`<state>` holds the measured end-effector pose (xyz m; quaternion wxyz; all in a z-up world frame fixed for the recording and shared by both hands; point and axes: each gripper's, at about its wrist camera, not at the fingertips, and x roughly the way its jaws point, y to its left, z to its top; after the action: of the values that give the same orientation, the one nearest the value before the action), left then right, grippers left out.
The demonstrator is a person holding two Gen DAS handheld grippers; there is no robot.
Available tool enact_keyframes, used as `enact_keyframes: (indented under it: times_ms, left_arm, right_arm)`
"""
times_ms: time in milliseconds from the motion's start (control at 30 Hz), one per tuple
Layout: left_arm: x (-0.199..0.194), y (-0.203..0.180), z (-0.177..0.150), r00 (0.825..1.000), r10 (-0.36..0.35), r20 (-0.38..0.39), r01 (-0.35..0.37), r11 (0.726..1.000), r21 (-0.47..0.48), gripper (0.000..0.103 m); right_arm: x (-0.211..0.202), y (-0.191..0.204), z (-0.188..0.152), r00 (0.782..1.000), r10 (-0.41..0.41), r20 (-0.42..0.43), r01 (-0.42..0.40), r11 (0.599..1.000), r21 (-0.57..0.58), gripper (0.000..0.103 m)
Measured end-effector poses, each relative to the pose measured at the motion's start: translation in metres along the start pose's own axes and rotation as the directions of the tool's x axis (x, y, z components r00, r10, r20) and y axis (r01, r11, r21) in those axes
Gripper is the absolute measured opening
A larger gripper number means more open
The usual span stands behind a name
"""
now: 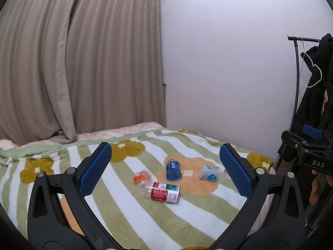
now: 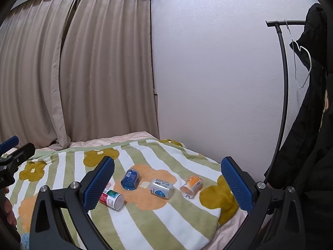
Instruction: Flip cup upside down
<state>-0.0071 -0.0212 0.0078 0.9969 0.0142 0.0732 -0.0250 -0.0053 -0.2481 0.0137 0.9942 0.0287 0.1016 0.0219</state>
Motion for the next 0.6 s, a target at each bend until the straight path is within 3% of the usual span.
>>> enact_keyframes:
  times_ms: [600]
  left_arm:
    - [0.017, 0.002, -0.007, 0.999, -0.014, -0.040, 0.014, 1.000, -0.004, 0.103]
  right_arm:
    - [0.018, 0.003, -0.004, 0.999, 0.023, -0.031, -0.023, 1.000, -0.015, 0.102]
